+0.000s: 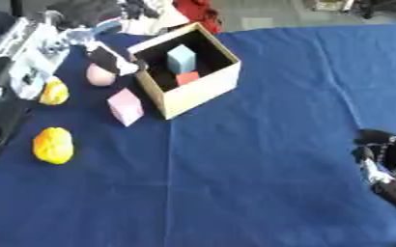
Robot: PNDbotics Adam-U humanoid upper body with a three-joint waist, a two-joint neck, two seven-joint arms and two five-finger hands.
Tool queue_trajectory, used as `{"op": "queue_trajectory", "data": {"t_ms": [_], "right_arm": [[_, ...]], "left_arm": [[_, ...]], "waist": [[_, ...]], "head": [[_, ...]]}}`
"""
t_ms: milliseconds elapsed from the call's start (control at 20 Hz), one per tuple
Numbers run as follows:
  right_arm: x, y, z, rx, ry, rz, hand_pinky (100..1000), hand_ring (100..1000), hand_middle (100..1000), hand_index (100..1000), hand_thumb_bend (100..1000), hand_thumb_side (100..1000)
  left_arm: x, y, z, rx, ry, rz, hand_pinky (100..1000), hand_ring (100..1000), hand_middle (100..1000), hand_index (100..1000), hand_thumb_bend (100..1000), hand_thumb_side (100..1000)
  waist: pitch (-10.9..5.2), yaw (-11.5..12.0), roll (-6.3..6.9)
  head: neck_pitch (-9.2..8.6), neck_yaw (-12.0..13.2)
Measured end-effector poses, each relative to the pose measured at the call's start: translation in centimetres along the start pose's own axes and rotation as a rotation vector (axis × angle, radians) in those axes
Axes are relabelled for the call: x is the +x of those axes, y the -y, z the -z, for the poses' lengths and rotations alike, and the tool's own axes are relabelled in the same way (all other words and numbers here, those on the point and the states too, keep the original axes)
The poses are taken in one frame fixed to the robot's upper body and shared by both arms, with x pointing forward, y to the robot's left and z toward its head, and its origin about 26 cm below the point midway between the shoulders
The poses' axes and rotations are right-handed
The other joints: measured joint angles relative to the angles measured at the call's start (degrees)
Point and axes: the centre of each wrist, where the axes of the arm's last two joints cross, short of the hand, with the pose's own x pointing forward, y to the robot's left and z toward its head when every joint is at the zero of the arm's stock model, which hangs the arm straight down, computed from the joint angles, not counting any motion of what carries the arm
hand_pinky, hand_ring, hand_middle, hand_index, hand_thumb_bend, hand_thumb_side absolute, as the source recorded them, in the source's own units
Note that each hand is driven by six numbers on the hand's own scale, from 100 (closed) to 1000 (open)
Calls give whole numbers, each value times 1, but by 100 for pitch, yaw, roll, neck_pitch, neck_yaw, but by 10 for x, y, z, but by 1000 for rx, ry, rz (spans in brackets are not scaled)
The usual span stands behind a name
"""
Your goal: Pick up objects on the table and place them in the box.
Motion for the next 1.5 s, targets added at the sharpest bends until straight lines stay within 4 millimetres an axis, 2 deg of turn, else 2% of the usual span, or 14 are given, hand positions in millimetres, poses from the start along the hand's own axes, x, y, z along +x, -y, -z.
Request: {"op": "queue_trajectory", "data": {"t_ms": [200, 400, 600, 1000, 1200, 1350, 1500], "right_arm": [[0, 2, 0, -12, -2, -3, 683, 657, 674, 804, 100, 379], [0, 2, 0, -17, -2, -4, 683, 657, 674, 804, 100, 377], [0, 2, 0, -18, -1, -4, 684, 657, 674, 804, 100, 377], [0, 3, 0, -19, -1, -4, 684, 656, 674, 803, 100, 381], [-1, 4, -1, -23, -2, -5, 684, 656, 674, 803, 100, 383], [-1, 4, -1, -24, -2, -6, 684, 656, 674, 803, 100, 381], [-1, 4, -1, -24, -3, -6, 684, 656, 674, 803, 100, 381]], "left_arm": [[8, 18, -33, -129, -21, -38, 818, 760, 787, 908, 434, 307], [13, 41, -48, -232, -50, -87, 817, 758, 788, 906, 426, 334], [13, 58, -52, -295, -85, -113, 814, 758, 790, 904, 441, 328], [2, 86, -54, -381, -165, -138, 813, 763, 799, 907, 480, 345], [-5, 98, -56, -424, -202, -150, 804, 756, 794, 899, 495, 290], [-8, 107, -57, -443, -231, -153, 766, 702, 752, 864, 480, 179], [-11, 113, -58, -450, -247, -151, 709, 613, 649, 786, 439, 181]], "waist": [[0, 114, 0], [0, 154, 0], [0, 169, 0], [0, 176, 0], [1, 178, 0], [1, 178, 0], [1, 178, -1]], "head": [[-1, -72], [-2, -91], [-2, -19], [-23, 402], [-38, 484], [-40, 500], [-40, 511]]}}
